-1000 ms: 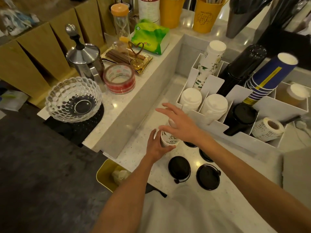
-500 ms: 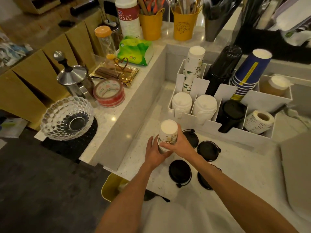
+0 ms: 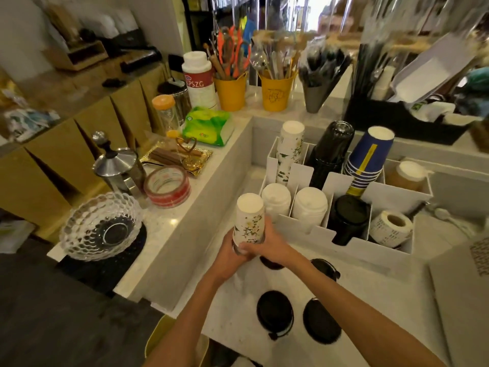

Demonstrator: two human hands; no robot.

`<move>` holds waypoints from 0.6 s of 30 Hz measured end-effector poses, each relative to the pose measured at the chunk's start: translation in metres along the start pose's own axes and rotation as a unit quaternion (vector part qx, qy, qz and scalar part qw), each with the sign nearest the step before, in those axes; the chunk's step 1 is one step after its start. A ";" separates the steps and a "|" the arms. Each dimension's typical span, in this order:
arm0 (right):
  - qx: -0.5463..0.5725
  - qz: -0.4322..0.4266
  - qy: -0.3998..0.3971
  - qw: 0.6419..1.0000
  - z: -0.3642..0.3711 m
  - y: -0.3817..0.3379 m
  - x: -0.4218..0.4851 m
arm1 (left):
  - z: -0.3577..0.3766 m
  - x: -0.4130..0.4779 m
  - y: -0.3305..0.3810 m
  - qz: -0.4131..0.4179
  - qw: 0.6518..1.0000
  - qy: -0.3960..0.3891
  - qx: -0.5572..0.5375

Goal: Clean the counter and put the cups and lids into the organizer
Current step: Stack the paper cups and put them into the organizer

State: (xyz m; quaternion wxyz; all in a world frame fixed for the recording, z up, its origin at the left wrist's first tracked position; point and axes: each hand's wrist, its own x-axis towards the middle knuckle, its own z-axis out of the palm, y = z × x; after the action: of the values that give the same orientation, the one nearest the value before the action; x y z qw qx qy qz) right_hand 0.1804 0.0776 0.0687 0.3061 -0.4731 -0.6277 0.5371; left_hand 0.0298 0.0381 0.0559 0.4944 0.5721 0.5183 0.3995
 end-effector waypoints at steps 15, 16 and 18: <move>-0.053 -0.108 0.212 0.970 -0.205 -0.215 0.107 | 0.027 0.135 0.080 -0.156 0.970 -0.067 0.174; -0.056 -0.095 0.216 0.970 -0.206 -0.212 0.111 | 0.035 0.138 0.080 -0.171 0.960 -0.077 0.206; -0.069 -0.078 0.206 0.973 -0.203 -0.202 0.118 | 0.048 0.143 0.076 -0.197 0.930 -0.079 0.299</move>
State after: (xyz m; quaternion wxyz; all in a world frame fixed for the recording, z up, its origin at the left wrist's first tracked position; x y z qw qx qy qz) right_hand 0.2651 0.2700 0.2969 0.4365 -0.5430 -0.6220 0.3574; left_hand 0.1123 0.1737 0.1133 0.4084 0.6099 0.6751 0.0740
